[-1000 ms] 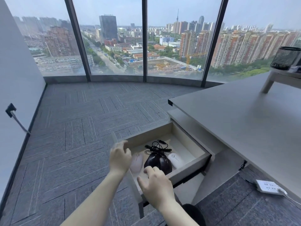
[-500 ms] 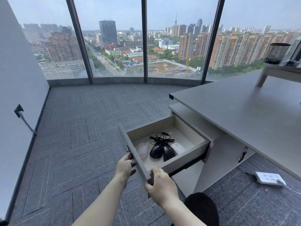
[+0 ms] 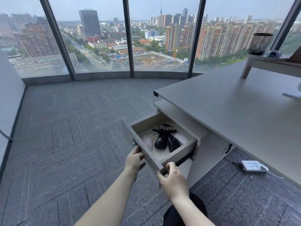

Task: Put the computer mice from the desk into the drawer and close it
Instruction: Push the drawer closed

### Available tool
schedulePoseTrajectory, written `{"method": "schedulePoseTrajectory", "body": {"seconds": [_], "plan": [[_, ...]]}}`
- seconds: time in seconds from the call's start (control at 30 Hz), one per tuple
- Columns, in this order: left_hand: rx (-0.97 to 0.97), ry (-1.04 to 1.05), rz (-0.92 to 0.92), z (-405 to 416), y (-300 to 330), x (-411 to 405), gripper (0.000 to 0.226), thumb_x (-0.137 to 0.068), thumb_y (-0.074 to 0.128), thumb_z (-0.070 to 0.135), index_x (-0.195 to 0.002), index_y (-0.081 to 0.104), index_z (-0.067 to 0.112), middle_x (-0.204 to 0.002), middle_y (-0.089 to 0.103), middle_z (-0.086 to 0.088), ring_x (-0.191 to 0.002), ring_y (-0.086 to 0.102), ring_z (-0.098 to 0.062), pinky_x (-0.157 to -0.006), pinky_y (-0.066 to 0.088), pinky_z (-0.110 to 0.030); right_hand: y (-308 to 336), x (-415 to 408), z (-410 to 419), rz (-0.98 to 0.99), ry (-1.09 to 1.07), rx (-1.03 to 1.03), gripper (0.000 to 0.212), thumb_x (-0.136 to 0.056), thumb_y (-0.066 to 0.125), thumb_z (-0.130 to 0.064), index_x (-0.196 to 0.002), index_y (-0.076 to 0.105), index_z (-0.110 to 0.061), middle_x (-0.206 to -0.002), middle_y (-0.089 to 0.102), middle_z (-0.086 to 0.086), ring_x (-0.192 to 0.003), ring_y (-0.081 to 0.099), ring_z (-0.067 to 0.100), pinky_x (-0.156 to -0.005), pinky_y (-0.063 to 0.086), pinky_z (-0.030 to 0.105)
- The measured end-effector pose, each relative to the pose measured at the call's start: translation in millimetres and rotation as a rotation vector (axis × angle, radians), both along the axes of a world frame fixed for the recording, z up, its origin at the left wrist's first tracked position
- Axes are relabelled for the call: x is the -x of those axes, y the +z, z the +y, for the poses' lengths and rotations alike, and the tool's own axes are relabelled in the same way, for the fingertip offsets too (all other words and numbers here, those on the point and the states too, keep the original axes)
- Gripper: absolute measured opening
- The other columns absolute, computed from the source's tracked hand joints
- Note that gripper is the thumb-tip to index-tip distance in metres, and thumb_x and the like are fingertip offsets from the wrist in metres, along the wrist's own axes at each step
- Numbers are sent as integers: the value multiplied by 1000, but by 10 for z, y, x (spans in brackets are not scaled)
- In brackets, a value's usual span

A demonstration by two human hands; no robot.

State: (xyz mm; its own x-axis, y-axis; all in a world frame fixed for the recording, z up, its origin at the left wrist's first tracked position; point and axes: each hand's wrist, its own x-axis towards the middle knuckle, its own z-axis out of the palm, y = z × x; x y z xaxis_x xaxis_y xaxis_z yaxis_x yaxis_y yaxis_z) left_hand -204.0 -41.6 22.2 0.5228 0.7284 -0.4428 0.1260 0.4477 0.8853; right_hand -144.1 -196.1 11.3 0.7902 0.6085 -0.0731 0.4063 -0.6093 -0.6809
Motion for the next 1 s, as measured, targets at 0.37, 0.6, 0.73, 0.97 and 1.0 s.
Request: {"method": "schedulePoseTrajectory", "body": {"seconds": [0.37, 0.6, 0.73, 0.97, 1.0], "plan": [[48, -17, -28, -131, 43, -998, 53, -94, 35, 1, -144, 40, 18, -124, 51, 5, -116, 55, -24, -101, 48, -44, -81, -748, -106, 93, -297, -145, 76, -85, 64, -48, -144, 31, -14, -138, 51, 13, -109, 59, 31, -74, 46, 32], [51, -58, -42, -158, -37, -1515, 59, -90, 37, -2, -145, 37, 17, -148, 43, 1, -125, 51, -26, -100, 47, -42, -159, -1200, -147, 136, -382, -179, 84, -86, 62, -52, -148, 26, -9, -151, 39, 15, -129, 49, 34, -93, 48, 40], [73, -58, -76, -191, -62, -1719, 60, -90, 36, -4, -146, 35, 16, -152, 38, 1, -129, 49, -27, -102, 46, -41, -198, -1407, -132, 117, -417, -187, 80, -85, 61, -53, -146, 32, -10, -146, 47, 14, -125, 54, 33, -91, 51, 41], [106, -84, -110, -208, -113, -2000, 62, -89, 38, -5, -147, 34, 16, -154, 36, 2, -130, 48, -25, -105, 44, -39, -263, -1691, -122, 99, -453, -230, 62, -84, 64, -52, -130, 47, -15, -125, 65, 7, -104, 67, 28, -77, 57, 38], [106, -83, -112, -210, -115, -2008, 62, -89, 38, -5, -147, 34, 16, -154, 36, 2, -130, 48, -24, -104, 44, -39, -264, -1711, -114, 97, -451, -233, 58, -84, 65, -51, -127, 49, -16, -122, 67, 6, -103, 68, 27, -77, 57, 38]]}}
